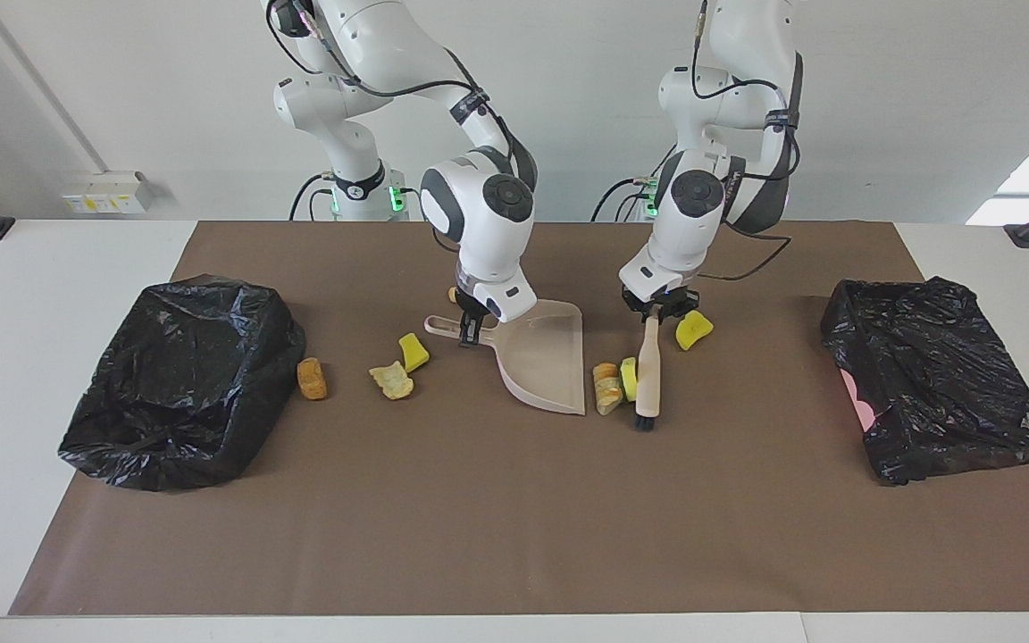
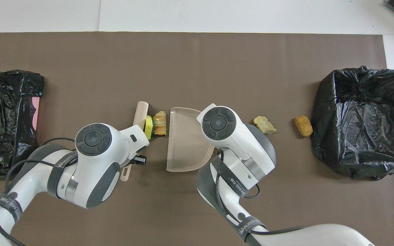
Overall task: Sweep and dump trash in bin
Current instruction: 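Sweep the nearby trash into the dustpan with the left gripper's brush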
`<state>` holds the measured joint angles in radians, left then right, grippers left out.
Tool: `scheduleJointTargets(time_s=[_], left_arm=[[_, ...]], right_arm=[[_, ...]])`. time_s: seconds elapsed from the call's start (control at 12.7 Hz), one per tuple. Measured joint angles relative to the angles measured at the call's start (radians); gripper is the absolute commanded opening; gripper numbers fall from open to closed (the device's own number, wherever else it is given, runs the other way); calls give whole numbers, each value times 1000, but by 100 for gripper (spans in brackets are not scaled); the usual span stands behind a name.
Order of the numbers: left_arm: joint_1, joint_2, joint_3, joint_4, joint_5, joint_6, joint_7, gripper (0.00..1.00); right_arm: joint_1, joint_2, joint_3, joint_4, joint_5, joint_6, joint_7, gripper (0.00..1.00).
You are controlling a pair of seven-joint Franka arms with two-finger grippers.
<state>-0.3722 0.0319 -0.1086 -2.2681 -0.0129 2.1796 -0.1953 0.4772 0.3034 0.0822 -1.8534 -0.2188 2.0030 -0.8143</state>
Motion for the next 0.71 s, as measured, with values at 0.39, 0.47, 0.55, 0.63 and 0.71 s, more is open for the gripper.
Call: scheduleJointTargets(time_s=[0.39,0.47,0.55,0.63,0.71], left_arm=[[-131,-36,-1,15,-166,-117,-16,0],[-145,-39,-1,20,-187,-121,-34,0],[-148,-46,0,26,-196,-132,-60,0],[-145,-58,8,33,-199,-156,-93,0],[-135,-76,20,46,-199,-200,-146,0]], right_arm=[[-1,0,0,0,0,0,0,0],[-1,0,0,0,0,0,0,0],[-1,0,0,-1,0,0,0,0],[-1,0,0,-1,0,0,0,0],[0,0,0,-1,0,0,0,0]])
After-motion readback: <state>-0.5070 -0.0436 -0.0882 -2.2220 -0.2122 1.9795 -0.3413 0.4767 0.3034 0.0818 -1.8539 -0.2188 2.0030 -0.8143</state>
